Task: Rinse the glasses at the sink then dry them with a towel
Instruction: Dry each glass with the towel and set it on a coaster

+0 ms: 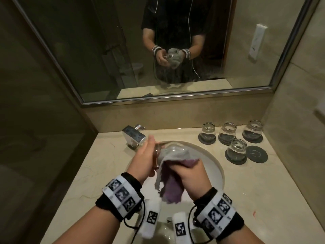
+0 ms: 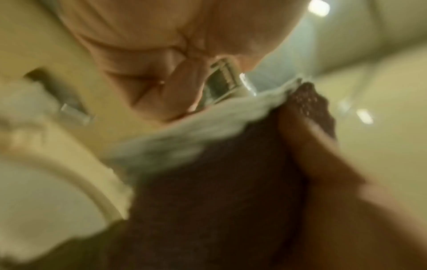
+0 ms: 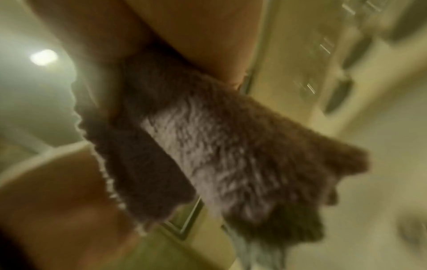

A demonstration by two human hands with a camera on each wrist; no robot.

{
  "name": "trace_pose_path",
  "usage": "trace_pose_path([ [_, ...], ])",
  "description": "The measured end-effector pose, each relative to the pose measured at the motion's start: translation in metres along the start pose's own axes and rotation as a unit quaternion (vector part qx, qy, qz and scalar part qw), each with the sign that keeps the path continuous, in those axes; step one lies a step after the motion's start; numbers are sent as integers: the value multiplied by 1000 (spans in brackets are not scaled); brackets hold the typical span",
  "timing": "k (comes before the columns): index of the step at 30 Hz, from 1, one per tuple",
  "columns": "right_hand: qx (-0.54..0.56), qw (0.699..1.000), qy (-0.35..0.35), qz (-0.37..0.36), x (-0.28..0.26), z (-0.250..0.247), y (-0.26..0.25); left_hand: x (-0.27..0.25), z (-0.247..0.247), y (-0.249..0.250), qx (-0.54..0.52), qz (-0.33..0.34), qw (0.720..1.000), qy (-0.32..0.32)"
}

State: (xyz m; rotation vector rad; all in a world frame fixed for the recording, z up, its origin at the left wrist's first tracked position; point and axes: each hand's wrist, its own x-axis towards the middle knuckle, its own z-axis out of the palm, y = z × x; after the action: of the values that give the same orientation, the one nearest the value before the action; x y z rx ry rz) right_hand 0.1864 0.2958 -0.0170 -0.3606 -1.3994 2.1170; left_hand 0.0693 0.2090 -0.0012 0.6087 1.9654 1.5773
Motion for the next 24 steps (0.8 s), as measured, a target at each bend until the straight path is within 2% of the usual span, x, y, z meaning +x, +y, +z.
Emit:
trace_pose_path([
  [1, -44, 999, -16, -7, -1, 1, -2, 2, 1, 2, -38, -63, 997, -5],
  [2, -49, 998, -25, 2, -1, 2, -1, 1, 1, 2, -32, -70, 997, 2],
  [3, -41, 999, -23, 19, -1, 3, 0, 1, 1, -2, 19, -15, 1000, 16],
  [4, 12, 998, -19, 62, -1, 3, 3, -1, -1, -3, 103, 85, 990, 42],
  [5, 105, 989, -6, 106, 1, 2, 5, -2, -4, -6, 186, 171, 965, 66],
  [6, 182, 975, 1, 130, 2, 2, 5, -4, -4, -5, 218, 226, 947, 74],
  [7, 207, 970, 11, 125, 2, 0, 7, -4, -5, -11, 226, 241, 941, 72],
  [8, 169, 981, 11, 93, 3, -3, 8, -2, -5, -15, 188, 208, 958, 57],
  [9, 75, 996, 8, 39, 3, -5, 8, 0, -5, -18, 108, 125, 986, 32],
  [10, -29, 999, -6, -13, 1, -5, 7, 2, -5, -21, 20, 15, 1000, -10],
  [11, -96, 994, -25, -47, -1, -4, 8, 4, -5, -23, -52, -73, 995, -46],
  [12, -117, 990, -48, -57, -3, -3, 8, 5, -5, -23, -72, -97, 991, -55],
  [13, -109, 991, -59, -53, -5, -1, 10, 5, -6, -24, -39, -58, 997, -38],
  [14, -69, 995, -59, -39, -7, 2, 12, 2, -8, -23, 31, 26, 999, 2],
  [15, 4, 999, -47, -3, -7, 5, 13, 0, -10, -22, 128, 131, 982, 47],
  [16, 90, 994, -28, 50, -6, 7, 15, -4, -10, -17, 202, 201, 956, 71],
  [17, 156, 984, -7, 91, -5, 6, 16, -6, -11, -17, 234, 238, 939, 79],
  [18, 191, 976, 7, 105, -4, 4, 17, -8, -10, -16, 232, 239, 940, 72],
  [20, 136, 989, -8, 50, -2, 3, 10, -4, -9, -15, 94, 132, 986, 27],
  [21, 86, 996, -20, 25, -2, 4, 4, 0, -7, -16, 18, 69, 997, 2],
  [22, 67, 997, -31, 20, -2, 6, -1, 3, -6, -17, -15, 42, 999, -4],
  [23, 59, 997, -44, 12, -3, 6, -1, 3, -5, -17, 3, 65, 998, 7],
  [24, 72, 996, -51, 8, -4, 6, 0, 1, -6, -15, 61, 126, 990, 31],
])
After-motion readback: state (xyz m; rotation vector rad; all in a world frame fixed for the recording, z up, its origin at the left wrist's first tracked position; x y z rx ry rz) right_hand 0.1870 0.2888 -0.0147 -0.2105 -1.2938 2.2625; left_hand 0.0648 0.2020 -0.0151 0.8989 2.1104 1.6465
